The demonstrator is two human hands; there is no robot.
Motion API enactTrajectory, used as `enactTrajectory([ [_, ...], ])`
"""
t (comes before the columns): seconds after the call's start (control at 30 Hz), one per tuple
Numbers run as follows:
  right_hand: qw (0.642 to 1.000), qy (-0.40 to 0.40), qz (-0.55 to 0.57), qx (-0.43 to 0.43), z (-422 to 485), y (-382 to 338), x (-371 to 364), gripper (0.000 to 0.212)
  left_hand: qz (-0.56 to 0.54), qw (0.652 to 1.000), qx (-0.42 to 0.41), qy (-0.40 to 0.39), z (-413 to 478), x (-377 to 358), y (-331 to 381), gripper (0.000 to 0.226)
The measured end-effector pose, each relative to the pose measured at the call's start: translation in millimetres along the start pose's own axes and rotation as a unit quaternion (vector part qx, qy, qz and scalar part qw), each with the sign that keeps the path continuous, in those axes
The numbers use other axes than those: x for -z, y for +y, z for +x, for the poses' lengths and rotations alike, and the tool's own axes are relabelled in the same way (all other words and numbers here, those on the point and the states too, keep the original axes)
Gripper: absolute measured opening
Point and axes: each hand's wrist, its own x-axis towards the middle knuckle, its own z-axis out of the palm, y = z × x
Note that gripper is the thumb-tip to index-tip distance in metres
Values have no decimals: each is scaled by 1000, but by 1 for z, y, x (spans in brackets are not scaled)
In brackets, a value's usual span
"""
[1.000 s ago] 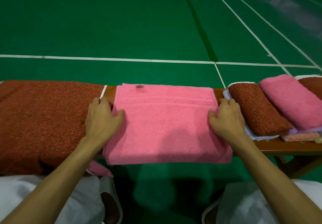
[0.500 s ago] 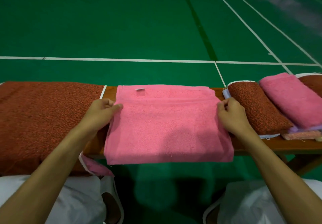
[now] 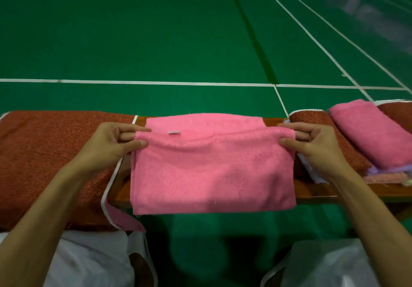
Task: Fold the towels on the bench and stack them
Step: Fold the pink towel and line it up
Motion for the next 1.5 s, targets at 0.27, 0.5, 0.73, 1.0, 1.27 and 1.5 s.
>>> enactTrajectory([
  [0.27, 972, -8, -231, 51, -2, -32, 28, 27, 94, 994, -61, -13, -8, 10, 11, 16],
  [0.5, 957, 79, -265, 88, 13, -31, 14, 10, 15, 996, -76, 53, 9, -7, 18, 13],
  [0.73, 980, 114, -52, 152, 24, -42, 0, 18, -130, 976, -139, 103, 17, -3, 30, 8],
  [1.0, 921, -85, -364, 110, 5, -25, 20, 37, 102, 990, -55, -83, -8, 23, 5, 67],
  [1.27, 828, -145, -542, -3, -2, -38, 24, 24, 208, 977, -33, -38, -1, 21, -14, 17],
  [1.5, 816, -49, -575, 19, -5, -41, -21, 17, 266, 936, -138, 186, 18, -41, -6, 25],
])
